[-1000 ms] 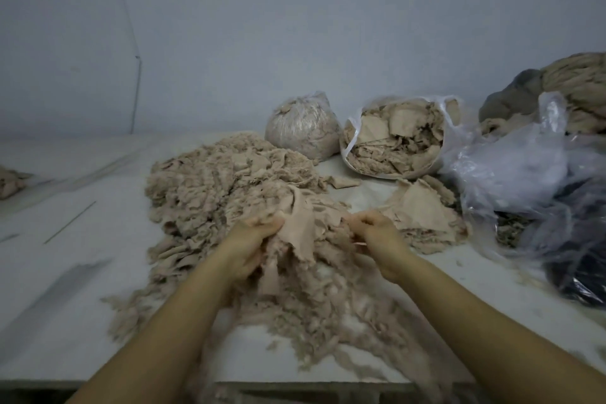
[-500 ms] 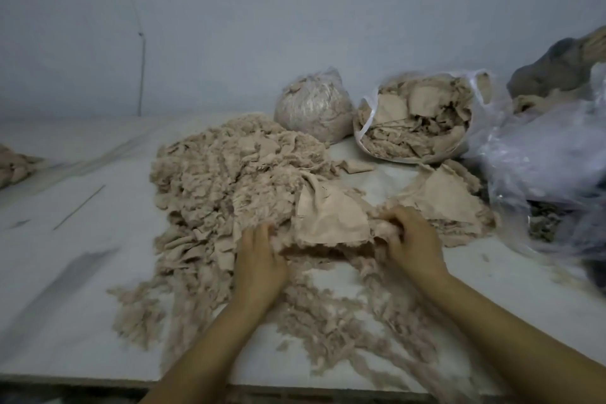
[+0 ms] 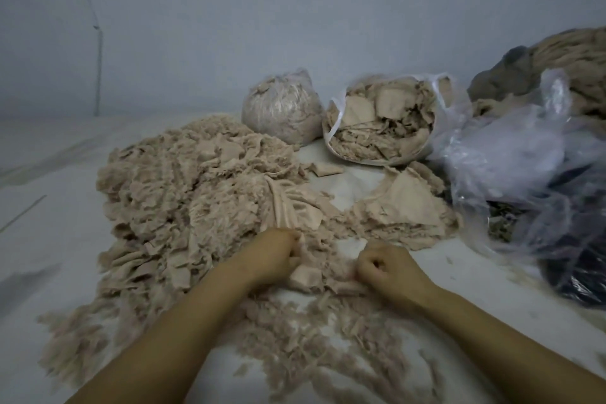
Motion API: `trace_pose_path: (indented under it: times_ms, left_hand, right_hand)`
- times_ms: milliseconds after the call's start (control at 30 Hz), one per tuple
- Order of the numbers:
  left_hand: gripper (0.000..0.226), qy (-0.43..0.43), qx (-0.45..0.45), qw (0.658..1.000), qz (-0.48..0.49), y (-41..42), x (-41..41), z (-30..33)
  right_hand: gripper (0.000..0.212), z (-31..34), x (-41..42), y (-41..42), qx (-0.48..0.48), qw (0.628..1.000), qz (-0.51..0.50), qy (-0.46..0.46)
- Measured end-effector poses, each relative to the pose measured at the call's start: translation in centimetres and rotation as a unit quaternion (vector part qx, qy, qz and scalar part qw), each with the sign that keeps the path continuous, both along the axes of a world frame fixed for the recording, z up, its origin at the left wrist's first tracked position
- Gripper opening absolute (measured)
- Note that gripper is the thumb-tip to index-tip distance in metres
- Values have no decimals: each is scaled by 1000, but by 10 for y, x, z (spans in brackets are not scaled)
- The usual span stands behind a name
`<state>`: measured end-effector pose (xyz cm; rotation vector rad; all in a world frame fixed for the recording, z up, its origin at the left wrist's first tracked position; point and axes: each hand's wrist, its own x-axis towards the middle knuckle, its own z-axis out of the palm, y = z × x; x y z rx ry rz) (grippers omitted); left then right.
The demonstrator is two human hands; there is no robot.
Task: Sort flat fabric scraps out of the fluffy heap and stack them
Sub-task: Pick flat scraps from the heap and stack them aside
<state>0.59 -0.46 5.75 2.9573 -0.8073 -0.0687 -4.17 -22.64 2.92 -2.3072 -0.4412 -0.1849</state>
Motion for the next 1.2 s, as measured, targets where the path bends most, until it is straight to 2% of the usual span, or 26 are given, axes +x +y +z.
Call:
trace_pose_path:
  times_ms: [67, 133, 200, 267, 400, 533, 600, 633, 667, 700, 767, 800, 833, 867, 933, 1067, 1133, 1200]
  left_hand:
    - [21, -10, -58, 998, -8, 5, 1, 2]
    - [26, -16, -99, 995, -11, 9, 4, 1]
    - [43, 7, -81, 997, -12, 14, 5, -6]
    - [47, 29, -41, 999, -9, 20, 7, -16]
    - [49, 17, -42, 999, -10, 28, 10, -36]
    - [52, -10, -7, 1000, -4, 23, 9, -42]
    - [49, -28, -60, 998, 11, 16, 5, -33]
    - [47, -68, -105, 992, 13, 10, 2, -27]
    - [44, -97, -171, 980, 14, 2, -3, -20]
    - [44, -90, -245, 965, 15, -10, -8, -15]
    - [46, 41, -362, 931, 18, -32, -15, -6]
    - [38, 104, -399, 911, 9, -42, -19, -5]
    - [19, 137, -445, 885, 7, -48, -20, -7]
    - [6, 147, -503, 851, 19, -50, -22, -5]
    - [28, 119, -580, 803, 64, -45, -16, -9]
    - [39, 80, -560, 821, 77, -37, -12, -13]
    - [34, 63, -556, 825, 80, -35, -10, -13]
    - [30, 79, -524, 846, 59, -33, -10, -13]
  right_hand:
    - [35, 5, 13, 15, 52, 996, -61, 36]
    - [27, 7, 21, 31, -19, 994, -62, 89]
    - [30, 2, 23, 40, -88, 990, -33, 109]
    - [34, -3, 21, 39, -72, 993, -39, 87]
    - [26, -3, 14, 19, 116, 986, -120, 7]
    - [25, 5, 13, 7, 320, 936, -150, 12]
    - [27, 9, 10, 7, 351, 927, -126, 34]
    - [27, 8, 9, 8, 349, 930, -108, 41]
    - [27, 7, 7, 11, 342, 934, -90, 43]
    - [25, 7, 6, 14, 336, 938, -75, 42]
    - [20, 8, 4, 22, 342, 937, -53, 44]
    - [18, 8, 4, 26, 353, 933, -47, 44]
    - [18, 9, 3, 28, 367, 928, -46, 43]
    - [18, 9, 3, 29, 378, 923, -51, 45]
    - [22, 7, 2, 26, 381, 920, -69, 61]
    - [30, -2, -5, 12, 358, 925, -64, 107]
    - [28, -1, -6, 7, 364, 921, -76, 115]
    - [26, 0, -2, 4, 379, 914, -102, 106]
